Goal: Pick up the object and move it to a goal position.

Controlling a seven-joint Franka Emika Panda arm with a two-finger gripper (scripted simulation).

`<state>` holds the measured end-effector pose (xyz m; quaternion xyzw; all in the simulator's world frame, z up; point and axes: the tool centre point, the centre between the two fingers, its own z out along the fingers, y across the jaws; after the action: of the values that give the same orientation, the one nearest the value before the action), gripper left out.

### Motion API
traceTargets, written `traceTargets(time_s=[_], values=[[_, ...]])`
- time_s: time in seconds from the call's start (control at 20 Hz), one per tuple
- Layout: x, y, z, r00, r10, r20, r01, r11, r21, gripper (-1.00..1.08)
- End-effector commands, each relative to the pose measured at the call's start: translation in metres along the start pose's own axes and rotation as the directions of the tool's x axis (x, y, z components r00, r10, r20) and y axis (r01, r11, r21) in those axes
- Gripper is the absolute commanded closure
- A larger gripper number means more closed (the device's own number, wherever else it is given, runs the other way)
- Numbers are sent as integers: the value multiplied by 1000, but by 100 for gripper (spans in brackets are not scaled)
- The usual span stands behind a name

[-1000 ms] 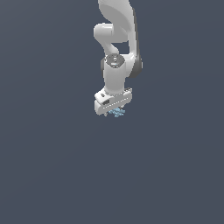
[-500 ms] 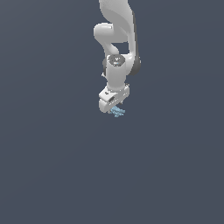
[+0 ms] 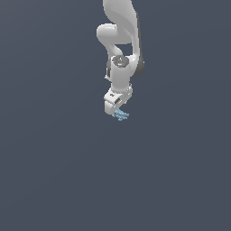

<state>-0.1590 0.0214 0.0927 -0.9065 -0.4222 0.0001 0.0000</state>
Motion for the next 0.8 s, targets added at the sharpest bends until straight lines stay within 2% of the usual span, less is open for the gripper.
traceTargets(time_s=[0.0, 0.3, 0.75], values=[[-1, -1, 0, 1000, -8, 0, 8, 1000, 0, -92], [-1, -1, 6, 1000, -4, 0, 4, 1000, 0, -92], [-1, -2, 40, 1000, -7, -1, 7, 1000, 0, -92]])
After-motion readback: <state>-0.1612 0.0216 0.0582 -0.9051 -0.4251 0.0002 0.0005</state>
